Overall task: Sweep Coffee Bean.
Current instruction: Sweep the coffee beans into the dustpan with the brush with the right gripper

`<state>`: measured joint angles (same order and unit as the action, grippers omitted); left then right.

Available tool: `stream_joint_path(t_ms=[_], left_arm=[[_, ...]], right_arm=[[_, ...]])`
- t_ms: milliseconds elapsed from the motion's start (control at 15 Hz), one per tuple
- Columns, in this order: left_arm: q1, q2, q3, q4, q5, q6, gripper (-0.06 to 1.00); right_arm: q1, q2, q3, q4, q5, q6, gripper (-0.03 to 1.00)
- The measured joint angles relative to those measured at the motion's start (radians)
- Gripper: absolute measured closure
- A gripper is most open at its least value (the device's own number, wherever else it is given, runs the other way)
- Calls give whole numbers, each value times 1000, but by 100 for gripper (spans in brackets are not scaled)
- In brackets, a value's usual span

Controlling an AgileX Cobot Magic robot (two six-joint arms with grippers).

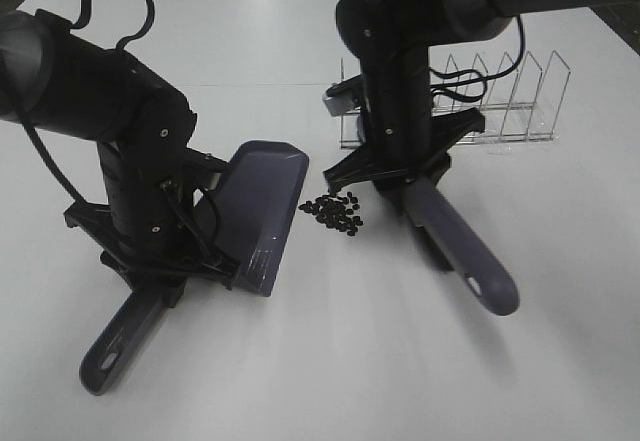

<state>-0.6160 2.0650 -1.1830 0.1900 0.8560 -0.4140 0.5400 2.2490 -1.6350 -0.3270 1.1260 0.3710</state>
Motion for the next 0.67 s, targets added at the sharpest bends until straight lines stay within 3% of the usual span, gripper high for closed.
stream_joint_path(t_ms=[467, 667], left_arm=[[0, 1, 0, 2, 2, 6, 62], [0, 1, 0, 2, 12, 4, 62]], right_arm=[[14, 173, -280, 481, 29, -101, 67], [2, 195, -344, 602, 15, -140, 67]])
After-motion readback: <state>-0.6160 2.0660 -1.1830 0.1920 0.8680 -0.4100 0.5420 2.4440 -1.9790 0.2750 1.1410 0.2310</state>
